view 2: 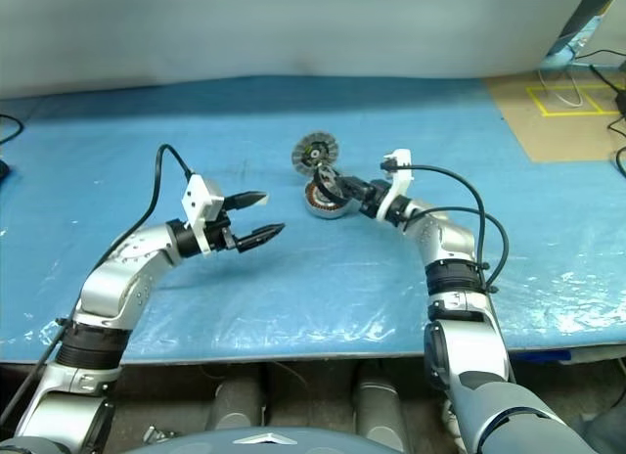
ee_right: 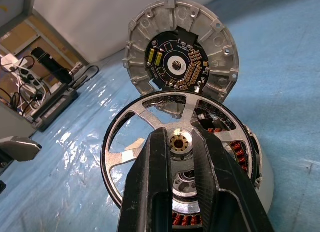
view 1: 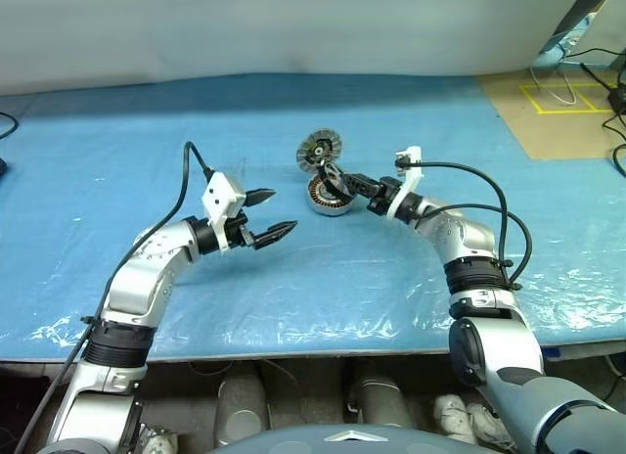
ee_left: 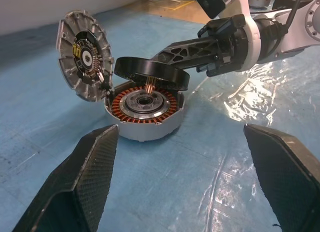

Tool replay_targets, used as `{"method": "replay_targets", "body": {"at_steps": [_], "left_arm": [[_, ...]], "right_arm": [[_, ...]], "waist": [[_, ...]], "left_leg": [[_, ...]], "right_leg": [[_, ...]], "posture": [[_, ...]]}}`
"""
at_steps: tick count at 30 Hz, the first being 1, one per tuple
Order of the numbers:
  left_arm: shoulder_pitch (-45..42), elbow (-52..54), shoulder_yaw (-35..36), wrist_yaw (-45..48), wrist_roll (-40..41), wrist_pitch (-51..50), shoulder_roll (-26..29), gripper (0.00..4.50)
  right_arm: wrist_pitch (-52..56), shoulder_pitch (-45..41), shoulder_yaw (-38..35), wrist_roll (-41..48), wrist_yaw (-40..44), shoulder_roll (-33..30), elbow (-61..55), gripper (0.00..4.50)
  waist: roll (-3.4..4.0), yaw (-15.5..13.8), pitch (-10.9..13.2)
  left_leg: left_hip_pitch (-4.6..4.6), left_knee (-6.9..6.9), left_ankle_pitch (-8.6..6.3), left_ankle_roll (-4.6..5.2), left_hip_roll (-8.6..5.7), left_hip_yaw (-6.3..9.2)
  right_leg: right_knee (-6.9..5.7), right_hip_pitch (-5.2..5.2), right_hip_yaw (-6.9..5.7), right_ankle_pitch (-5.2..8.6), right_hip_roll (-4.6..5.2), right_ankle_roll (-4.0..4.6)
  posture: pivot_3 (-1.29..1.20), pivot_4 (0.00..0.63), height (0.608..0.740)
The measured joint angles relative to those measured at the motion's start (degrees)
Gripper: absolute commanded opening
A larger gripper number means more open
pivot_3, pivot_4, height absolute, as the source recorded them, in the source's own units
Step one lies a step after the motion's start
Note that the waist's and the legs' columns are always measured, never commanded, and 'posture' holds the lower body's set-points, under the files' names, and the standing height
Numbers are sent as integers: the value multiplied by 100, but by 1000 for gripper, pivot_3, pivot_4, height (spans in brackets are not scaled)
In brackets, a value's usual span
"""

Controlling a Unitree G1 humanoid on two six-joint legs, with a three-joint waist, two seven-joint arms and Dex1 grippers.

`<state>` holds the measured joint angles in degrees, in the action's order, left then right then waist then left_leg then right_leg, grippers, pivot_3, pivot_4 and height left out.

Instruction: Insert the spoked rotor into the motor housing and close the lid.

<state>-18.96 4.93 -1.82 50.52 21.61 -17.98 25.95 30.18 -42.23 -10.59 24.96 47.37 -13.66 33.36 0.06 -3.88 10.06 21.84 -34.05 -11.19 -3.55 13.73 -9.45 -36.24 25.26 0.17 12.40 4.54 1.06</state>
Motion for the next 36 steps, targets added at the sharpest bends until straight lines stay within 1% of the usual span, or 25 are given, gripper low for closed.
{"method": "replay_targets", "body": {"at_steps": [5,14,21,25,29,30,36], "left_arm": [[21,-19,0,64,-8,81,0,4147],[104,-459,1,302,-33,507,38,4147],[104,-685,1,399,-60,767,33,4147],[104,-711,-2,401,-77,864,5,4147],[105,-712,-6,399,-82,878,-25,4147],[108,-712,-6,399,-82,878,-26,4147],[169,-711,-6,398,-80,878,-31,4147]], "right_arm": [[-12,-89,-91,66,-35,41,177,254],[90,-215,-347,302,-263,113,482,254],[153,-207,-309,315,-271,160,395,254],[-31,-180,-172,190,-256,151,351,254],[-278,-126,-22,7,-212,143,352,1668],[-283,-106,5,-20,-224,147,366,1935],[-22,-106,-61,107,-171,134,363,1935]], "waist": [[0,-1,0],[0,-5,0],[0,1,0],[0,4,0],[0,2,0],[0,1,0],[0,-2,0]], "left_leg": [[-1,0,0,0,0,0],[-1,0,0,-1,0,-1],[-5,2,0,-2,1,-1],[-5,5,0,-2,1,-2],[-5,9,0,-2,1,-3],[-4,10,0,-2,1,-3],[-2,28,1,-2,0,-4]], "right_leg": [[-1,0,0,0,1,0],[0,-1,0,0,1,0],[0,-3,0,0,0,0],[4,-3,0,0,0,0],[10,-3,0,0,0,0],[11,-3,0,0,0,0],[30,-3,-3,-1,-1,-1]], "posture": [[0,150,740],[0,150,740],[0,150,740],[0,150,740],[0,150,740],[0,150,740],[0,150,740]]}}
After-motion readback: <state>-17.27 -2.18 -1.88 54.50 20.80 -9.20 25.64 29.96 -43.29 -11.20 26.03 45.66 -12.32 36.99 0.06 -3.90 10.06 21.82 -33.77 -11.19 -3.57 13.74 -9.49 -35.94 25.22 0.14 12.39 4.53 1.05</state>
